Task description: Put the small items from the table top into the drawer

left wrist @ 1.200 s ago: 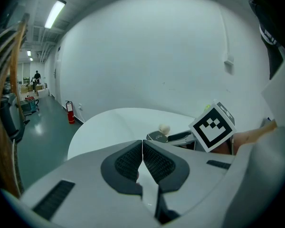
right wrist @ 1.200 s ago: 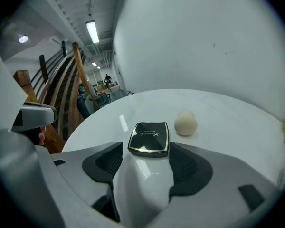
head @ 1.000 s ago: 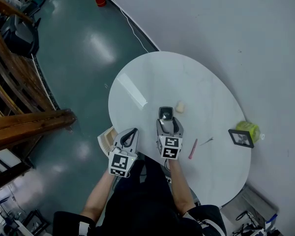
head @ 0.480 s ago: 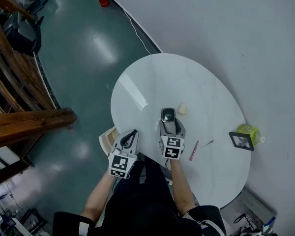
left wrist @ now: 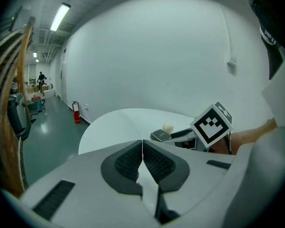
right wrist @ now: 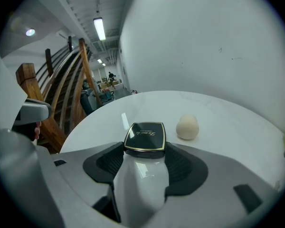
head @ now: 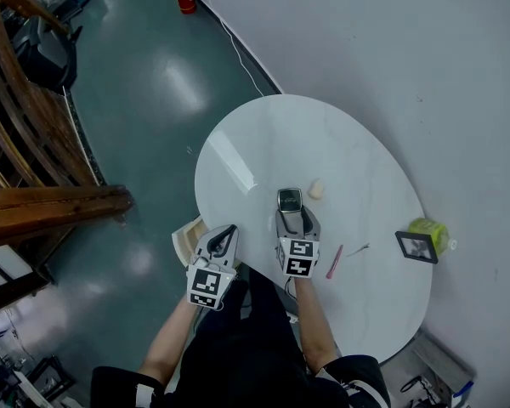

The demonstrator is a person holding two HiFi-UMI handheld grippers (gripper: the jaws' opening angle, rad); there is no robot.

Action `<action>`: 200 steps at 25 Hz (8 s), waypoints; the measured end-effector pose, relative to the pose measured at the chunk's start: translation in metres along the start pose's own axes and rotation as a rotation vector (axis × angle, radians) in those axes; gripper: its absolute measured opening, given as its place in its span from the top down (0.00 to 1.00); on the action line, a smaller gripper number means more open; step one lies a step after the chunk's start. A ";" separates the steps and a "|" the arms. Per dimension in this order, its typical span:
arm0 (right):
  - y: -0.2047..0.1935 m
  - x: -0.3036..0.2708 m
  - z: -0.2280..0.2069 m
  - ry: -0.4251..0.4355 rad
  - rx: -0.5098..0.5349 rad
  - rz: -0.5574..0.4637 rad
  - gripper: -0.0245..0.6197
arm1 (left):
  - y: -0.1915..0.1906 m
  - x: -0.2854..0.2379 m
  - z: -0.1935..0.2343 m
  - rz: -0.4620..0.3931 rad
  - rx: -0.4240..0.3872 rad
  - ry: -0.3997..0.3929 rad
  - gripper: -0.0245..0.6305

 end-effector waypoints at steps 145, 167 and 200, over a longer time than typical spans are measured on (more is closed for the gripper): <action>0.041 0.183 0.281 0.546 0.401 -0.331 0.71 | -0.029 0.304 0.029 -0.288 0.056 0.408 0.93; 0.056 0.238 0.246 0.493 0.334 -0.456 0.92 | 0.007 0.312 0.004 -0.352 0.000 0.394 0.93; 0.025 0.208 0.016 0.026 0.055 -0.339 0.92 | 0.073 0.092 -0.092 -0.234 -0.115 -0.089 0.93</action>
Point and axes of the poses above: the fingertips, and each gripper's own axes: x backward along the fingers, z to its left, y out of its top, the point moved 8 cm from there along x, backward along the fingers, and after that the axes turned 1 degree about x, right-handed, at the moved point
